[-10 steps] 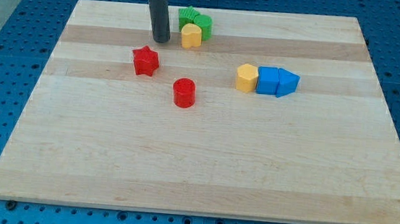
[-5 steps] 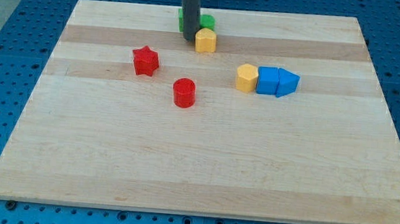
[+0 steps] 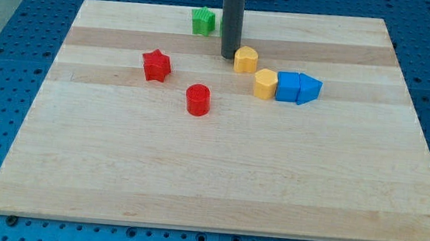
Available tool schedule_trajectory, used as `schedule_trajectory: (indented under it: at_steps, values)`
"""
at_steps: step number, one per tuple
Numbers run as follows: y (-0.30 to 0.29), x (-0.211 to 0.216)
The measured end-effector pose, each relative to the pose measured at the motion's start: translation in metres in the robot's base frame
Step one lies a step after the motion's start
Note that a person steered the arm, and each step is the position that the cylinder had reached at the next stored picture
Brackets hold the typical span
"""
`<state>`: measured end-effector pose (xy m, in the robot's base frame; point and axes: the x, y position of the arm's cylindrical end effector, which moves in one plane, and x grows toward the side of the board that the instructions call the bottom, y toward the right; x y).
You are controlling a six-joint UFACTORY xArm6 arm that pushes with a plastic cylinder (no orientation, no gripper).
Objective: Place the heart at the top right of the red circle
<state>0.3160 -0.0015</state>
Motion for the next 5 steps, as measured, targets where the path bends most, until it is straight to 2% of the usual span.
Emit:
schedule_trajectory:
  at_steps: [3, 5]
  values:
    - [0.034, -0.024]
    - [0.035, 0.002]
